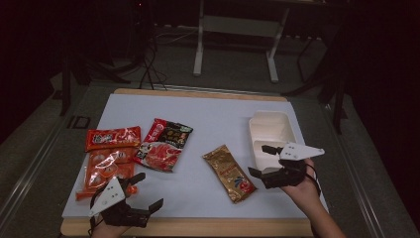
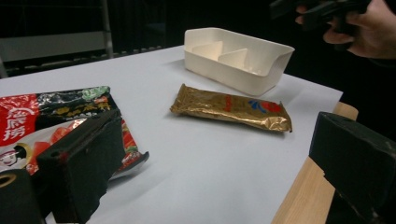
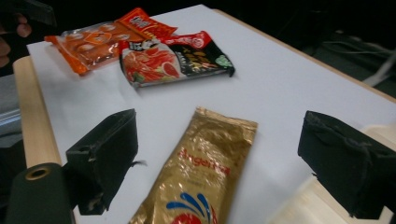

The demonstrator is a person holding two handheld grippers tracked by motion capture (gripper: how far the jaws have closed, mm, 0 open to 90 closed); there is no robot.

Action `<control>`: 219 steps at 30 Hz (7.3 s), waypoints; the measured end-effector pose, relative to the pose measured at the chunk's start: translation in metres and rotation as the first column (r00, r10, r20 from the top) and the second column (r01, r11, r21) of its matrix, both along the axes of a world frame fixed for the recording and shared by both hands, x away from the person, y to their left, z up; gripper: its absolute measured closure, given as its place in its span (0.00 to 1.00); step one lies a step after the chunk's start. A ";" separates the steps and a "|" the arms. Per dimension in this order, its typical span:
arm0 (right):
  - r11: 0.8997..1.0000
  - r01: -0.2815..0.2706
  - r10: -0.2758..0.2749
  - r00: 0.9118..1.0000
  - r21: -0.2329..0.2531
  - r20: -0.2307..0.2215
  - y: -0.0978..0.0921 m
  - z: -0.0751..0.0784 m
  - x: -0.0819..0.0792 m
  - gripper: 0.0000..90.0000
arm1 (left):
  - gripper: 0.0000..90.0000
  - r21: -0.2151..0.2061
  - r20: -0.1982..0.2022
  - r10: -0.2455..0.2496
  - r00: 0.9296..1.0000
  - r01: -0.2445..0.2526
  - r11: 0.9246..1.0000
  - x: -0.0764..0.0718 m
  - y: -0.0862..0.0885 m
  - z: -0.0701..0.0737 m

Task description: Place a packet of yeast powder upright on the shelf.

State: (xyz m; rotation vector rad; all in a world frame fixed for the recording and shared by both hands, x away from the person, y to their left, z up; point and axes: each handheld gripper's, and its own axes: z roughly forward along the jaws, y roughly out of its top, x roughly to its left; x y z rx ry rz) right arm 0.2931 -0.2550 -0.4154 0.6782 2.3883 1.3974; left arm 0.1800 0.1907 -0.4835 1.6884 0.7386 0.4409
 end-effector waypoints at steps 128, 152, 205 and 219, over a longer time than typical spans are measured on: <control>0.908 -0.187 0.113 0.971 -0.376 -0.209 0.096 0.007 0.096 1.00 | 0.03 -0.024 0.009 0.043 0.999 -0.043 0.999 0.004 -0.001 -0.014; 0.942 -0.223 0.200 0.973 -0.250 -0.114 0.064 0.057 0.066 1.00 | 0.03 -0.025 -0.004 0.041 0.999 -0.041 0.999 0.005 -0.003 -0.016; 0.968 0.252 -0.252 0.966 0.008 -0.057 -0.052 0.126 0.174 1.00 | 0.03 -0.019 0.013 0.095 0.995 -0.095 0.995 -0.006 0.004 -0.021; 0.958 0.288 -0.287 0.956 0.007 -0.066 -0.059 0.094 0.198 1.00 | 0.03 -0.024 0.003 0.098 0.995 -0.097 0.995 -0.008 0.004 -0.022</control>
